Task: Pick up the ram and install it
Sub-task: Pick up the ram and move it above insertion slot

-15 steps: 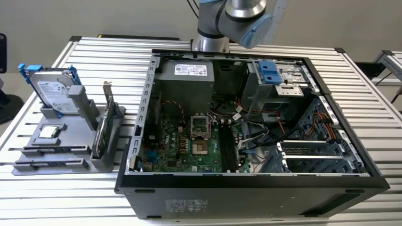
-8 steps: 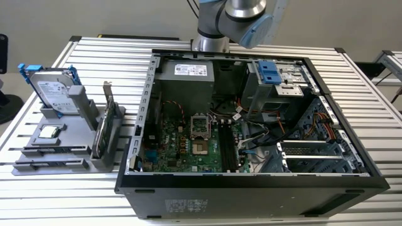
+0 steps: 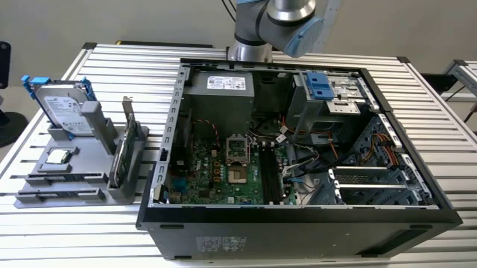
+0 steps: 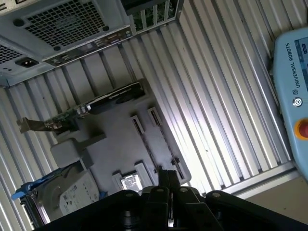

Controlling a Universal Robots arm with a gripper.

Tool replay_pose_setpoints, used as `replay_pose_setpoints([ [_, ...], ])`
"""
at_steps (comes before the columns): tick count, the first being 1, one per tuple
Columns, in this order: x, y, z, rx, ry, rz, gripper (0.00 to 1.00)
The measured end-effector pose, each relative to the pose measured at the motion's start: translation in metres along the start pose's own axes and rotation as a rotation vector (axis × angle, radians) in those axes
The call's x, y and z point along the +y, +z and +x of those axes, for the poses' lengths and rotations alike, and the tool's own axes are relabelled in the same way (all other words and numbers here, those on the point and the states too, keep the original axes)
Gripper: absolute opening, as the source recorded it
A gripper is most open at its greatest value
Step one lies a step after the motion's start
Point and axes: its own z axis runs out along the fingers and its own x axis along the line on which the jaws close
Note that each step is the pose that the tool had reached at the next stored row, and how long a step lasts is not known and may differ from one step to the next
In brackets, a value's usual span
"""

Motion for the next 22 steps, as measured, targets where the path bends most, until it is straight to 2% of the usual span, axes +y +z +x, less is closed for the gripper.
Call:
replay_pose_setpoints([
  [15,-0.0010,-0.0001,-0.0004,-0.0066,0.135,0.0017,0.00],
  [22,-0.0013,0.0000,-0.0006,-0.0087,0.180,0.0022,0.00],
])
